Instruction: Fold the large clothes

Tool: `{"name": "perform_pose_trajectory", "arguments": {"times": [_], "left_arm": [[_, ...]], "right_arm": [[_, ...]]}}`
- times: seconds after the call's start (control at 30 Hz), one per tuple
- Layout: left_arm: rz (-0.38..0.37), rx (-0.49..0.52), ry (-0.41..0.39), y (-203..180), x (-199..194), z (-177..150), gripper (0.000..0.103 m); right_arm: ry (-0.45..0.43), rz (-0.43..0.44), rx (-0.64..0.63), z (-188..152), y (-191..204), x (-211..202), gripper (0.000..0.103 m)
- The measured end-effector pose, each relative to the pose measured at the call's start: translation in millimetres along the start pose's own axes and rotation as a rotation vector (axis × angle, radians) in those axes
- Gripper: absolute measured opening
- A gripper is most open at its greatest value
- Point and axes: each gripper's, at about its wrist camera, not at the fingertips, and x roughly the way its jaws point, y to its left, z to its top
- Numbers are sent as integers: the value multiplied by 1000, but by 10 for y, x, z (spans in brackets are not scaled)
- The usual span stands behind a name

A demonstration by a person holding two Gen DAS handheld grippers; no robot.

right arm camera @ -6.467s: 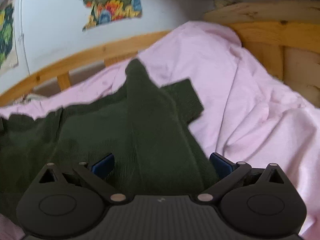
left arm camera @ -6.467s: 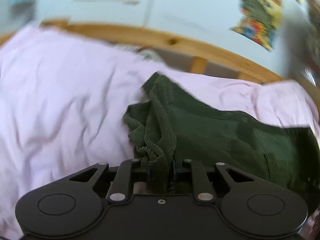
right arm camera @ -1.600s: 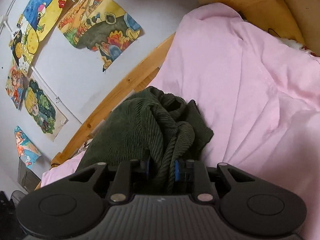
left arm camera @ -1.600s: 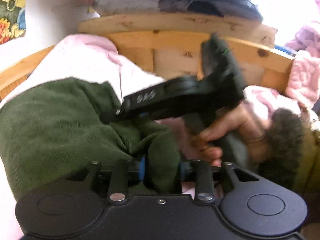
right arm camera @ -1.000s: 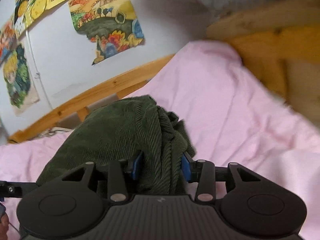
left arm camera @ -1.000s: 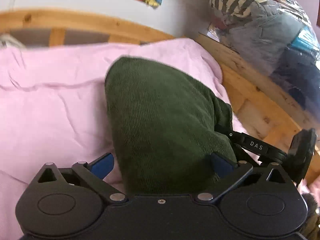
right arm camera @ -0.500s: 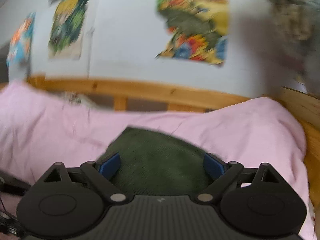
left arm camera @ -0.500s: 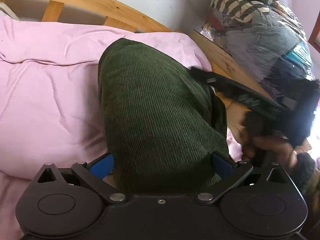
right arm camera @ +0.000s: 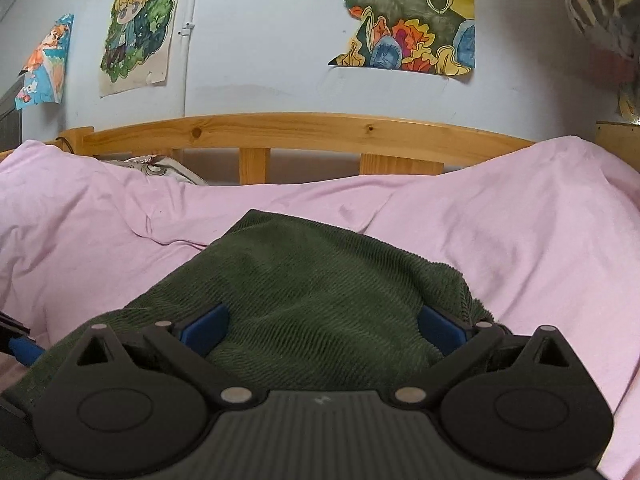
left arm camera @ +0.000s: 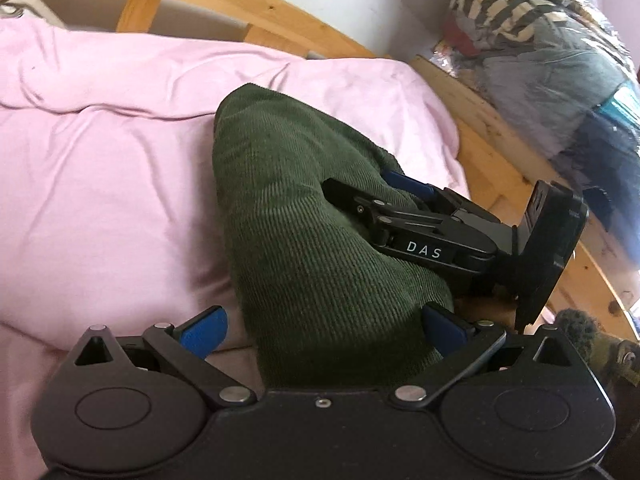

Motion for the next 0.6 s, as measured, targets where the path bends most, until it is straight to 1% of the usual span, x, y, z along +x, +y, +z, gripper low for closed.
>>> {"name": "perform_pose_trajectory", "arguments": {"times": [0.1, 0.17, 0.23, 0.33, 0.4, 0.5, 0.57, 0.6], "left_arm": [[24, 1, 15, -12, 62, -15, 102], [35, 21, 15, -52, 115, -17, 102], [37, 31, 4, -58, 173, -42, 103], [10, -32, 9, 38, 206, -83, 103], [-16, -75, 9, 70, 154, -98, 103], [-68, -126, 1, 111, -12, -137, 103], [-75, -111, -7, 98, -91, -198, 103], [-76, -101, -12, 93, -121, -239, 103]], "right_arm": [[-29, -5, 0, -121, -24, 9, 102], [-31, 0, 17, -161, -76, 36, 102], [-28, -13, 12, -161, -68, 31, 101], [-15, -74, -7, -97, 23, -80, 102], [14, -110, 19, -32, 65, -263, 102], [-8, -113, 119, -65, 67, -710, 102], [-4, -119, 175, -109, 100, -955, 103], [15, -116, 203, -135, 131, -1056, 103]]}}
